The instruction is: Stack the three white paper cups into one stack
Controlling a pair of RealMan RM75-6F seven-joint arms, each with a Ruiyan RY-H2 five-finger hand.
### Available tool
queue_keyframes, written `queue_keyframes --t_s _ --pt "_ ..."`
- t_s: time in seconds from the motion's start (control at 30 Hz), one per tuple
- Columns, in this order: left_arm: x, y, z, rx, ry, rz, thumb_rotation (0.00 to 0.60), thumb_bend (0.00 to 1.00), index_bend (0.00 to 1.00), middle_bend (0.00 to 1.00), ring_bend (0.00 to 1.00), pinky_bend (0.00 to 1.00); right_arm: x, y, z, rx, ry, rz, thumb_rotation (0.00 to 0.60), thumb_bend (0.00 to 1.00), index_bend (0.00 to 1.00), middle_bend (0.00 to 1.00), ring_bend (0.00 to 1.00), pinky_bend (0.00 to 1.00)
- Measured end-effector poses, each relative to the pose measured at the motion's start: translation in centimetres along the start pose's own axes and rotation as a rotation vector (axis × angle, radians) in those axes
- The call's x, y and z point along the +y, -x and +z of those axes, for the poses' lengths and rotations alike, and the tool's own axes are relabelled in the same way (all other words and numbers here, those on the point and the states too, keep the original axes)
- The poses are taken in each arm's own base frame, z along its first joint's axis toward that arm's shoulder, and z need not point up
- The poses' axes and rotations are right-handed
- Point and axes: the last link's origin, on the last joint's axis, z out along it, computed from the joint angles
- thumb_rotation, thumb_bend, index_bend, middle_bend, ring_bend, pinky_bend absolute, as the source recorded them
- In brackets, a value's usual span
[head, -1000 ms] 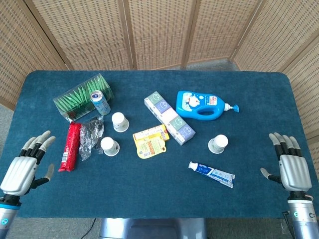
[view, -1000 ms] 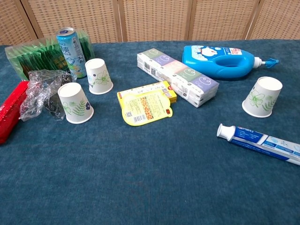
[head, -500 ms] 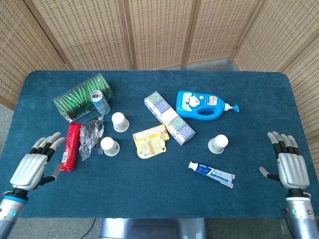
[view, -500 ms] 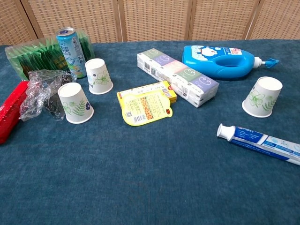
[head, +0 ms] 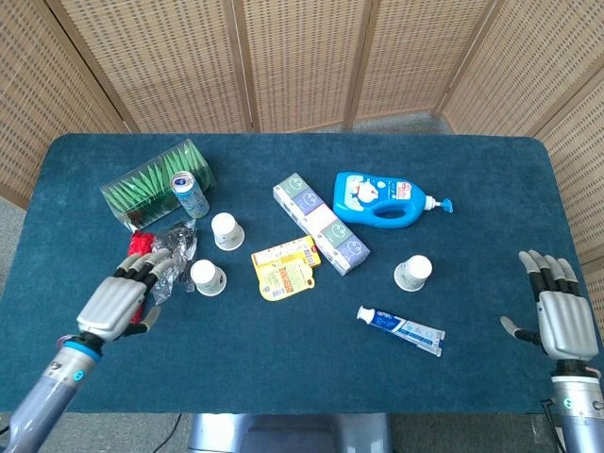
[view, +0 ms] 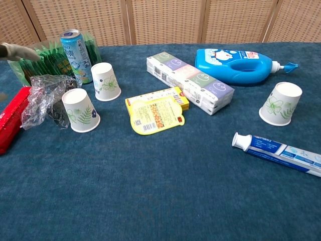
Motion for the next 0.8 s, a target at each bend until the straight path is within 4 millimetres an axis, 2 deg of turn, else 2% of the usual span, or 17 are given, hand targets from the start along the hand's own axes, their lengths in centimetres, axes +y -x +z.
queue_keyframes --t_s 0.3,0.8 --pt "2.4 1.7 3.7 -0.074 0.043 0.039 0.6 0.48 0.0 0.0 0.0 0.14 0.7 -0.4 -0.3 0.007 0.02 0.002 0.6 0.21 0.0 0.0 0.0 0.03" --pt "3.0 3.1 7.3 -0.107 0.032 0.043 0.6 0.48 0.0 0.0 0.0 0.15 1.2 -1.0 -0.7 0.021 0.043 0.0 0.6 0.21 0.0 0.0 0.0 0.03"
